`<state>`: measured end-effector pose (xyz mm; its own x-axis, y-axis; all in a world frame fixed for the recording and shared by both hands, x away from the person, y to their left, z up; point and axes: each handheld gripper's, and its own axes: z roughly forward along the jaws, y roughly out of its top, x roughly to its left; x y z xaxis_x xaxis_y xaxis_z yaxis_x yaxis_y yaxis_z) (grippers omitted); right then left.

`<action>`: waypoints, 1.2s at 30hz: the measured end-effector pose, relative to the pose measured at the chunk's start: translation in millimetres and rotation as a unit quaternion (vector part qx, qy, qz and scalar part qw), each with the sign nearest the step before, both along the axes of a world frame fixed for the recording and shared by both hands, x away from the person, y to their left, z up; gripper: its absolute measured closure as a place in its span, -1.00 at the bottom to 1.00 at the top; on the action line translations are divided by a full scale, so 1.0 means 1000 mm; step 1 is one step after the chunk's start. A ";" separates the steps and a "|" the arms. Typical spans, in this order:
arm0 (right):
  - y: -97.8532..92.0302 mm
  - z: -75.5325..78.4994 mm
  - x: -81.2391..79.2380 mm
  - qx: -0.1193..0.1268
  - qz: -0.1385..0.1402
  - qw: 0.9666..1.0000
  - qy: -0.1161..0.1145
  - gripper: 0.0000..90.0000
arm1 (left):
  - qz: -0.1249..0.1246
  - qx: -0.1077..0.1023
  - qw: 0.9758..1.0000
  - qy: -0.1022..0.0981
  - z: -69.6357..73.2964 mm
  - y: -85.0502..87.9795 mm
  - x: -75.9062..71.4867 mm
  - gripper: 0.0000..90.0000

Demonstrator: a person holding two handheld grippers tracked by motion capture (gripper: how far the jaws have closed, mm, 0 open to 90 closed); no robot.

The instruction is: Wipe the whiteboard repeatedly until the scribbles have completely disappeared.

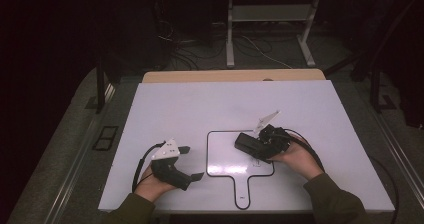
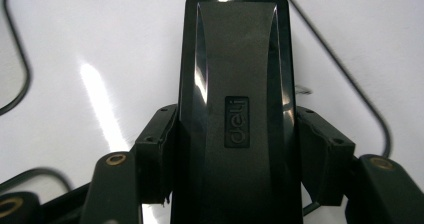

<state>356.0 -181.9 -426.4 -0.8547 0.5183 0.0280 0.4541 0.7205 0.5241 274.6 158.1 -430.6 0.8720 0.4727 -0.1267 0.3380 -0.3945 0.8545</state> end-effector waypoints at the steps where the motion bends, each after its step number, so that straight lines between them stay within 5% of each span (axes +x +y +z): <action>1: 0.000 0.000 0.003 0.002 -0.004 1.000 0.001 -0.14 | 0.000 0.001 1.000 0.000 0.000 0.000 0.000 -1.00; 16: 0.002 0.000 0.039 0.000 -0.033 0.999 0.005 -0.14 | -0.001 0.002 1.000 0.001 0.000 0.001 0.000 -1.00; 36: 0.003 0.001 0.005 -0.014 0.003 1.000 0.002 -0.14 | 0.001 0.000 1.000 0.001 0.000 -0.001 -0.001 -1.00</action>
